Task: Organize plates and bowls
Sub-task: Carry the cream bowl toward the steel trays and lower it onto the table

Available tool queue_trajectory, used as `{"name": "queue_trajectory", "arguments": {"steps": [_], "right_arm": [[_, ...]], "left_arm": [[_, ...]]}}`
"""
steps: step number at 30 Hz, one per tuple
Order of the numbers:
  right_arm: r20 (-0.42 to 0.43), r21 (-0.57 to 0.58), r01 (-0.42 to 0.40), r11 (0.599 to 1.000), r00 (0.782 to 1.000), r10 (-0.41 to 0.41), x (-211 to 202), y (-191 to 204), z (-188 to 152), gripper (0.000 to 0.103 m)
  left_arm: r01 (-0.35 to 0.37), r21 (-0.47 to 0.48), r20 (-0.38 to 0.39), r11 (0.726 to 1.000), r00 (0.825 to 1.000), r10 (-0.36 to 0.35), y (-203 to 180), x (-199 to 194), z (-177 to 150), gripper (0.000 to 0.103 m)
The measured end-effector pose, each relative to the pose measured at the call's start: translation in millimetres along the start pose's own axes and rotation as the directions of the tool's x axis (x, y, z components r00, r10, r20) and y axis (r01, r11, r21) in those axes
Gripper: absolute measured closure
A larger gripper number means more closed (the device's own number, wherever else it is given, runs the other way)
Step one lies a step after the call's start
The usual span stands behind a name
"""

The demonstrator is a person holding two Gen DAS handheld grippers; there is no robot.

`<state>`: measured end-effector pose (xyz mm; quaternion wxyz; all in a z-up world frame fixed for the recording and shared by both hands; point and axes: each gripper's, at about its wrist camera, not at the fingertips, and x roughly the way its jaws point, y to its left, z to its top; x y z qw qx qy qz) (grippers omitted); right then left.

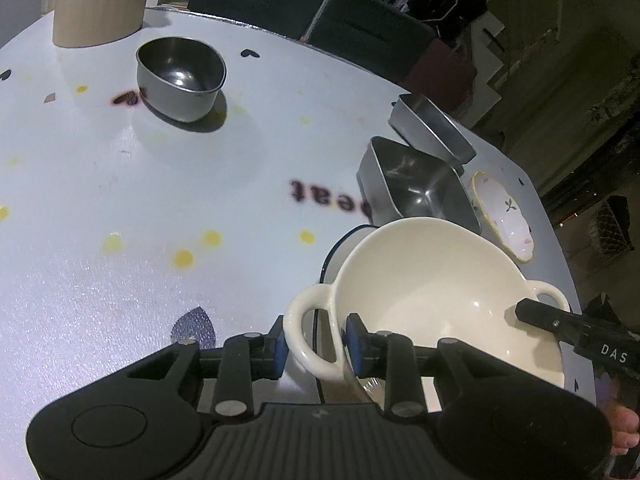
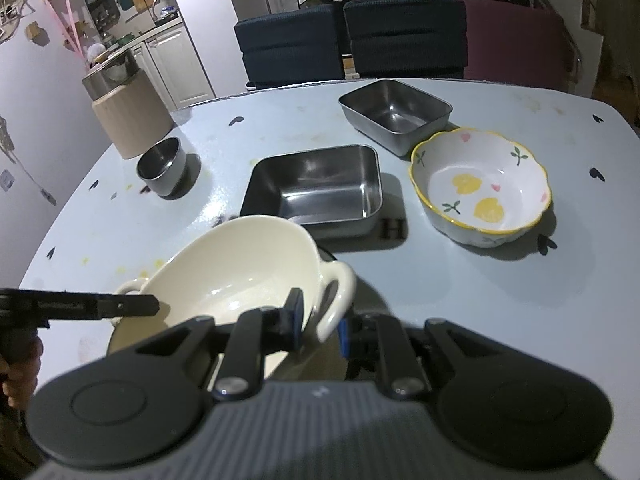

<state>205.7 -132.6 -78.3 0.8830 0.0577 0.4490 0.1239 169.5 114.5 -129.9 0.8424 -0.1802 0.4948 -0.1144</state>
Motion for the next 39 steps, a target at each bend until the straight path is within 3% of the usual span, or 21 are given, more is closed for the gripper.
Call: {"name": "queue_trajectory", "arguments": {"steps": [14,20,32,39], "right_arm": [[-0.031,-0.012,0.008,1.000,0.999,-0.009,5.7,2.4,0.2,0.081],[-0.063,-0.028,0.018,0.999,0.998,-0.020,9.5,2.1,-4.1,0.080],[-0.068,-0.047,0.029,0.998,0.997,-0.032,8.5,5.1,-5.5,0.079],[-0.121,-0.019,0.061,0.998,0.991,-0.063,16.6,-0.3,-7.4,0.076]], "left_arm": [[-0.020,0.017,-0.014,1.000,1.000,0.020,-0.9,5.7,3.8,0.070],[-0.056,0.075,-0.023,0.996,0.998,0.058,-9.0,7.0,4.0,0.068],[-0.060,0.092,-0.031,0.994,0.997,0.064,-11.7,5.4,6.0,0.068],[-0.055,0.082,-0.037,0.995,0.998,0.058,-11.6,4.3,7.4,0.064]]}}
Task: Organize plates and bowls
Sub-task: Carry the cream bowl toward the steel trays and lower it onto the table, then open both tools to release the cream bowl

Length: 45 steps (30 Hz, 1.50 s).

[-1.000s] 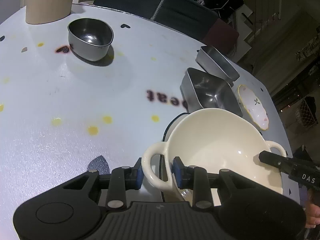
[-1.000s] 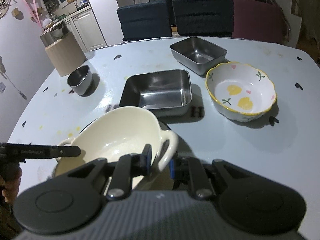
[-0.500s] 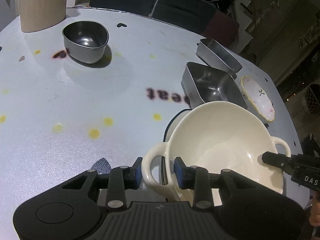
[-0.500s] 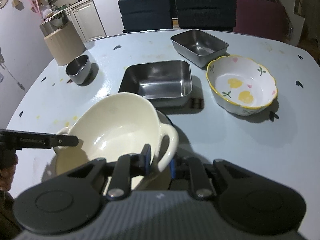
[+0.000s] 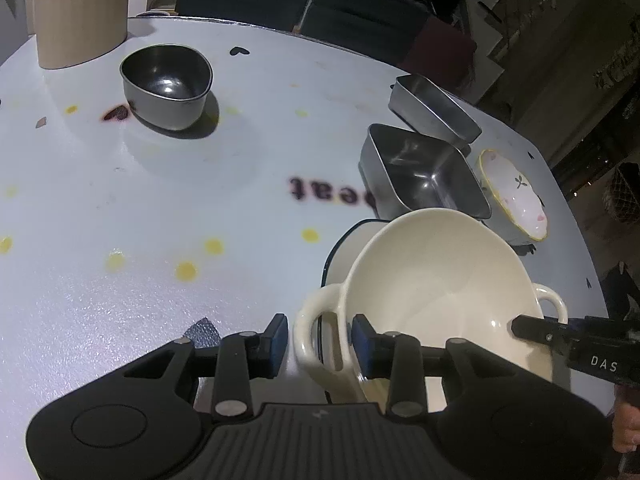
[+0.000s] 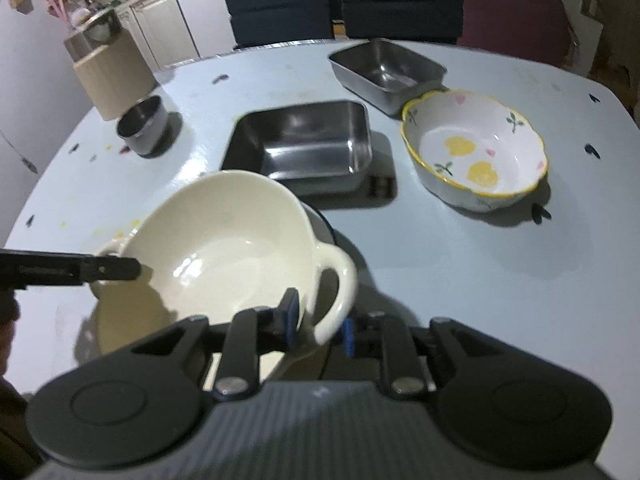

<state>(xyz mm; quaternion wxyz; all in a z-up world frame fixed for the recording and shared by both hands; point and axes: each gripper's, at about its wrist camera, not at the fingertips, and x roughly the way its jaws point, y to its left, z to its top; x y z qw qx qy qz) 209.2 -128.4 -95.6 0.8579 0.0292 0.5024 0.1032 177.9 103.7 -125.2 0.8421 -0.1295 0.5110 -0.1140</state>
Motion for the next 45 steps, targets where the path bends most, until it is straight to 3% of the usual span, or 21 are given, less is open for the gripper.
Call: {"name": "queue_trajectory", "arguments": {"steps": [10,16,23,34,37,45], "right_arm": [[-0.020,0.027,0.000,1.000,1.000,0.000,1.9,-2.0,0.6,0.074],[-0.064,0.039,0.024,0.999,0.998,-0.021,11.7,-1.6,0.6,0.068],[-0.068,0.031,0.021,0.999,0.997,-0.019,14.2,1.3,-0.4,0.068],[-0.070,0.033,0.020,0.999,0.997,-0.017,15.0,1.3,0.7,0.068],[-0.070,0.032,0.020,0.999,0.997,-0.018,15.1,1.4,0.9,0.066],[-0.073,0.032,0.005,0.999,0.997,-0.003,17.8,1.3,0.6,0.043]], "left_arm": [[-0.012,0.023,-0.002,1.000,1.000,0.012,-4.0,-1.7,0.9,0.063],[-0.050,0.073,0.007,0.996,0.999,0.050,-9.5,-5.0,0.5,0.058],[-0.069,0.068,-0.003,0.995,0.998,0.069,-6.2,-5.0,1.0,0.049],[-0.090,0.082,-0.006,0.993,0.996,0.091,-7.3,-5.5,1.6,0.043],[-0.108,0.092,-0.005,0.990,0.994,0.109,-8.8,-5.0,1.1,0.037],[-0.108,0.106,-0.014,0.989,0.994,0.110,-10.9,-3.1,-3.7,0.005]]}}
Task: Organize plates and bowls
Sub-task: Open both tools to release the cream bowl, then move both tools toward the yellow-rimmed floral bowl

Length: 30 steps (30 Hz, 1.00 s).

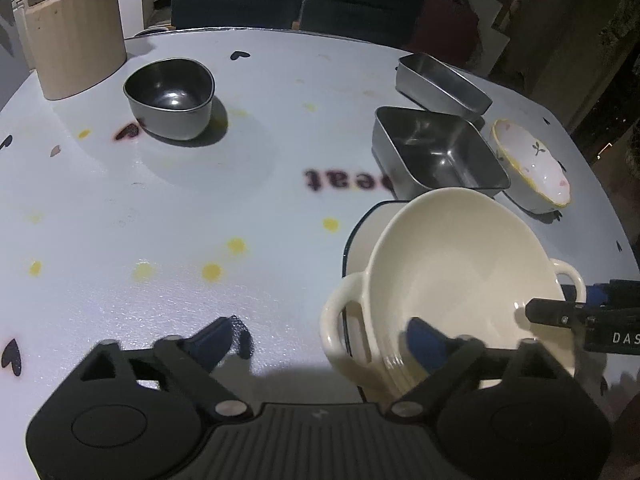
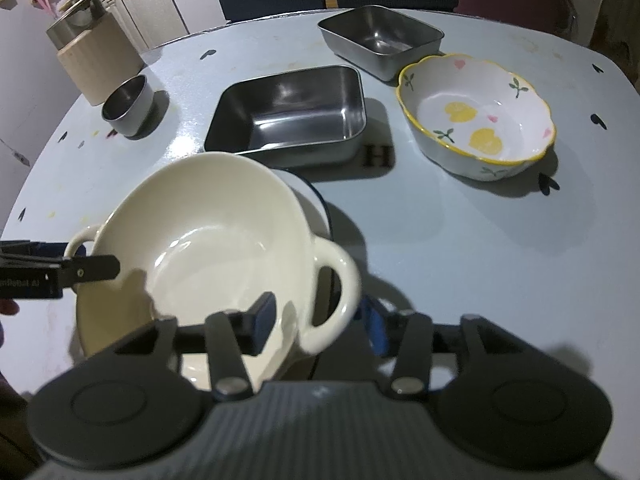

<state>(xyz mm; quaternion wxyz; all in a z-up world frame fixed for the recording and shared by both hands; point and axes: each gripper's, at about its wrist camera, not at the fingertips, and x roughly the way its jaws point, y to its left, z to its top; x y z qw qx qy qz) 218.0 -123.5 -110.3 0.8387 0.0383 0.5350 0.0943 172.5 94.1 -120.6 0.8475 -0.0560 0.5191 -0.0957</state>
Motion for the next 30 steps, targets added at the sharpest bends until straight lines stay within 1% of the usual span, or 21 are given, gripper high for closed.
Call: {"name": "queue_trajectory", "arguments": {"steps": [1,2,3,4,5,8,15,20,24,28,30], "right_arm": [[0.006,-0.004,-0.003,1.000,1.000,0.003,-0.3,0.0,-0.1,0.037],[0.015,-0.007,-0.007,1.000,1.000,0.007,-1.0,0.5,-0.9,0.028],[0.027,-0.009,-0.011,1.000,1.000,0.012,-1.8,0.6,-1.8,0.023],[0.041,-0.008,-0.014,1.000,0.999,0.015,-2.8,-0.2,-2.4,0.013],[0.053,-0.005,-0.020,1.000,0.998,0.020,-4.0,-1.3,-3.0,0.006],[0.076,-0.006,-0.045,0.999,0.996,0.045,-8.1,-4.2,-4.9,0.000],[0.114,-0.025,-0.060,0.998,0.992,0.062,-19.3,-9.2,-12.8,0.000],[0.164,-0.034,-0.049,0.998,0.985,0.054,-32.3,-16.0,-16.9,0.000],[0.235,-0.030,-0.049,0.998,0.971,0.054,-48.2,-27.7,-17.5,0.000],[0.297,0.011,-0.045,0.999,0.954,0.040,-65.1,-45.1,-16.1,0.000],[0.336,0.036,-0.053,0.998,0.941,0.038,-74.9,-55.9,-14.8,0.000]], "left_arm": [[0.000,-0.003,0.002,1.000,1.000,0.000,-0.4,-1.0,-0.3,0.005],[-0.001,-0.003,0.003,1.000,1.000,0.001,-0.9,-2.2,-0.4,0.004],[-0.003,-0.002,0.002,1.000,1.000,0.003,-1.8,-3.3,-0.5,0.002],[-0.003,0.000,0.000,1.000,1.000,0.003,-2.9,-4.4,-0.5,0.000],[-0.001,0.001,0.002,1.000,1.000,0.001,-3.5,-5.6,-1.2,0.000],[-0.009,0.008,0.007,1.000,1.000,0.009,-5.7,-9.2,-3.6,0.000],[-0.037,0.018,0.046,0.999,0.998,0.036,-10.0,-21.6,-7.8,0.000],[-0.047,0.022,0.096,0.999,0.994,0.044,-18.3,-34.0,-4.2,0.000],[-0.046,0.030,0.157,0.999,0.987,0.041,-32.0,-44.5,4.3,0.000],[-0.022,0.036,0.217,0.999,0.976,0.014,-51.3,-52.7,18.1,0.000],[-0.014,0.042,0.249,0.999,0.968,0.003,-63.2,-56.2,26.5,0.000]]}}
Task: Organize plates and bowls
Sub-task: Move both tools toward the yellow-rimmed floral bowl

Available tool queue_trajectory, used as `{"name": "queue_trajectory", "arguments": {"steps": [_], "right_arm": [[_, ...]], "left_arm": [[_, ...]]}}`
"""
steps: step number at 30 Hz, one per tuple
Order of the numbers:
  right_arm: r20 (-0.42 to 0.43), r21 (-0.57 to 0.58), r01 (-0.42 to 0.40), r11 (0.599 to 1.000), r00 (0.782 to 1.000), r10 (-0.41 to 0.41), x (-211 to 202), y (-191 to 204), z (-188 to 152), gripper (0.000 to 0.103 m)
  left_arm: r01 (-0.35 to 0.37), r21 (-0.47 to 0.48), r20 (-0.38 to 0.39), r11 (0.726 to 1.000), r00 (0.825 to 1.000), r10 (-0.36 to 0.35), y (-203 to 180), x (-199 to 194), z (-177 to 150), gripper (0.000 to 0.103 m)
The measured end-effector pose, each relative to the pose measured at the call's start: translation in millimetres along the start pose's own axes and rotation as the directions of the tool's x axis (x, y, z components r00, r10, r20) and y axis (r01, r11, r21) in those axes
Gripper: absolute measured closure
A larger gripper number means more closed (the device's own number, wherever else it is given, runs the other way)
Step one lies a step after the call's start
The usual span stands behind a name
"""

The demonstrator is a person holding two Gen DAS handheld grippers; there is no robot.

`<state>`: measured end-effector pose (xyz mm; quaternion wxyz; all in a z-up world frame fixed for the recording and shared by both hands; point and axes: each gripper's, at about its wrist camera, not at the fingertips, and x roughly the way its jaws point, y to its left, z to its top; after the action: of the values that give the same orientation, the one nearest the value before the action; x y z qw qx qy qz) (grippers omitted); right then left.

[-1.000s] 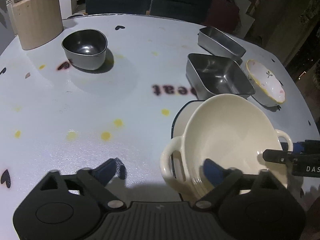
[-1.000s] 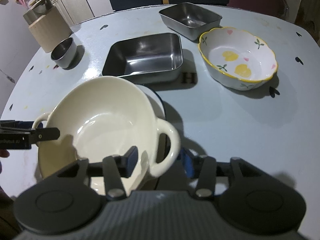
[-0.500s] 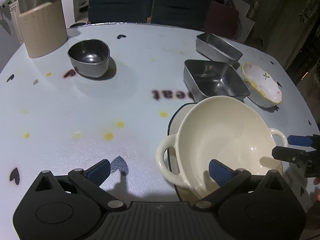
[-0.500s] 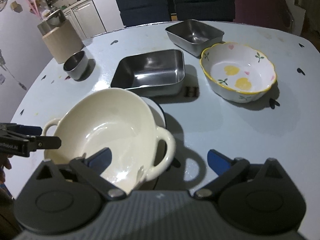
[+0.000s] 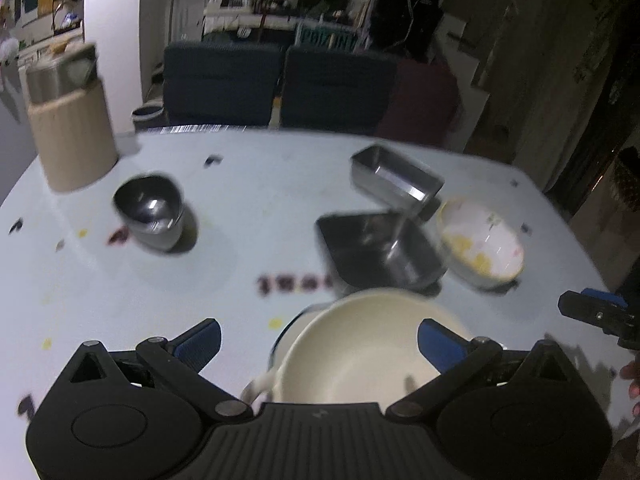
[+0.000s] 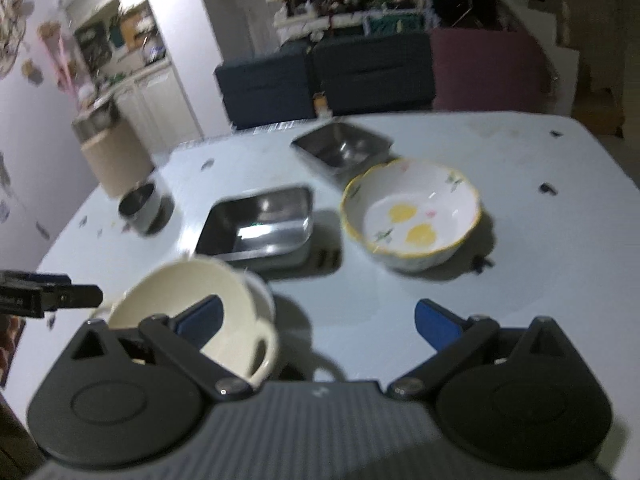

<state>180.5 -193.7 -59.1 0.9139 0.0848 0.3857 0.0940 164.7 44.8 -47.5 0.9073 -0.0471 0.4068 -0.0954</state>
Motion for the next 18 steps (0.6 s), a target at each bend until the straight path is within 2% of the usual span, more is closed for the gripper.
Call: {"name": "queue_trajectory", "arguments": {"steps": [4,11,18], "right_arm": [[0.104,0.063,-0.001,0.998,0.995,-0.006,-18.2,-20.7,7.8,0.000],[0.177,0.136,0.024,0.990,0.983,-0.048,-35.9,-51.8,20.7,0.000],[0.223,0.157,0.081,0.984,0.968,-0.115,-42.8,-71.9,26.3,0.000]], "left_arm": [[0.014,0.013,0.052,1.000,0.999,-0.014,-24.1,-0.3,15.4,0.000],[0.061,0.073,0.128,0.995,0.989,-0.070,-70.7,5.1,33.3,0.000],[0.112,0.087,0.127,0.990,0.984,-0.123,-101.6,18.2,43.2,0.000]]}}
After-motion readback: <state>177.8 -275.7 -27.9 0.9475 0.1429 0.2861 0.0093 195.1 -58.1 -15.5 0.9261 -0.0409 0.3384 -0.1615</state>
